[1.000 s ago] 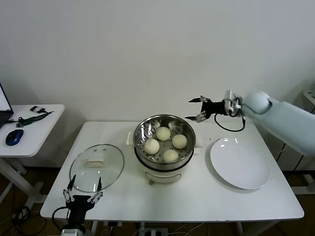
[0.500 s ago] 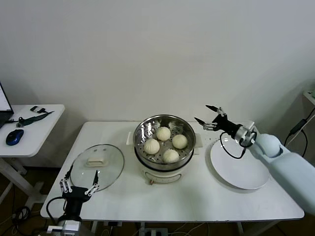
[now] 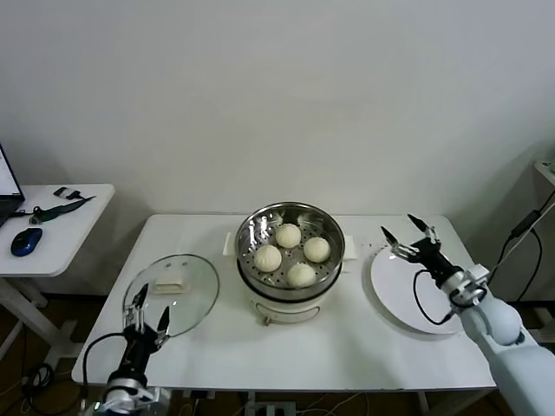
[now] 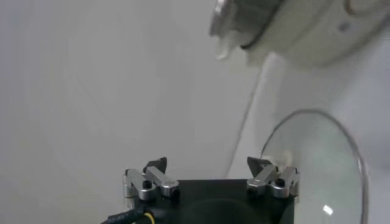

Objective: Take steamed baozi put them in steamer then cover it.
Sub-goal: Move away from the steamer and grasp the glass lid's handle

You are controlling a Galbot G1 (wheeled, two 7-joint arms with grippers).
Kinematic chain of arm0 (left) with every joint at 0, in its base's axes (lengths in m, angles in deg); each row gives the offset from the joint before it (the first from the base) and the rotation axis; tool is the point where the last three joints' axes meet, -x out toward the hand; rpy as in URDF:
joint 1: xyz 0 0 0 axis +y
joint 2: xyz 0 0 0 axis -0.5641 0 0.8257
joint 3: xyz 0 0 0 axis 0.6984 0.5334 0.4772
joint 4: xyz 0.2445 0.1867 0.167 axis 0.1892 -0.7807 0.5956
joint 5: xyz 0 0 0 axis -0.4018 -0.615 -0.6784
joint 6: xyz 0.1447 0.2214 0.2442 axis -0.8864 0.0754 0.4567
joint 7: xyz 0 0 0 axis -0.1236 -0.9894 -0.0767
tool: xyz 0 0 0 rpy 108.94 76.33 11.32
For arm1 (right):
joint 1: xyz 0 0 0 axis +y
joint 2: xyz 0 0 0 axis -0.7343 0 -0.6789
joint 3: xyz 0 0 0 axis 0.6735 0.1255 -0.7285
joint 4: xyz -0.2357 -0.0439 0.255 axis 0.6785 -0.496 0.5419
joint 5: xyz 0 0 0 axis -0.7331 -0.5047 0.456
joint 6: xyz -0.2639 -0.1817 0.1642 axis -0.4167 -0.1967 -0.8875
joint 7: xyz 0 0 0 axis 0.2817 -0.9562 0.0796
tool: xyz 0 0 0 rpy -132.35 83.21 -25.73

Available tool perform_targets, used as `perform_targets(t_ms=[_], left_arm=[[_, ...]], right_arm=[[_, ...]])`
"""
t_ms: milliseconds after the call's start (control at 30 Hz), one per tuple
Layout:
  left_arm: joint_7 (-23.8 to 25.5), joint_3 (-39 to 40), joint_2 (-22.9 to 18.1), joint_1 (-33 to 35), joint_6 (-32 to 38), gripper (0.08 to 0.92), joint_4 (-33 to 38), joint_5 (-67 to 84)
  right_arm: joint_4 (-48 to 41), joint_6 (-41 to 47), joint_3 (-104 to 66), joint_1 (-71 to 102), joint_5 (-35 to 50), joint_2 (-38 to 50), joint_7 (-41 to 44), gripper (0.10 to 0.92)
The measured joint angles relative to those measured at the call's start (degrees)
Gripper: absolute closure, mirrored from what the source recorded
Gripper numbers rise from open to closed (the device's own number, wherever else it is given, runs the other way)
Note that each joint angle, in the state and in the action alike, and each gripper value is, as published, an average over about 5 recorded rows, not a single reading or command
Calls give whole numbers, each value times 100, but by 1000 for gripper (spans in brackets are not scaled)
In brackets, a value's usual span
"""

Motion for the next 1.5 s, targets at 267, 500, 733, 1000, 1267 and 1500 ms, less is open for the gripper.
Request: perform_targets(t_ms=[267,500,733,1000,1267,1500], left_arm=[[-209,118,88,-696,45,177,-893,-1274],[-453,141,129,-1350,58,177,-1730,-1945],[-572,187,190,-1890,80,177,-2418,-2257],[-692,185,212,-2335,69,177,-3027,-2483],[-821,197,219,-2663,57,177,-3452,-2597],[-899,261,234,-2827,55,177,-3602,-2618]], right_arm=[[62,27,-715,774,-205,-225,-48,203],[61,28,-1025,1091,-370,-339,-81,203],[58,28,-1167,1232,-507,-419,-99,203],[37,23,-1249,1292,-627,-488,-101,203],[-11,8,-1280,1306,-727,-532,-96,203],[-70,-21,-1285,1330,-857,-596,-44,203]])
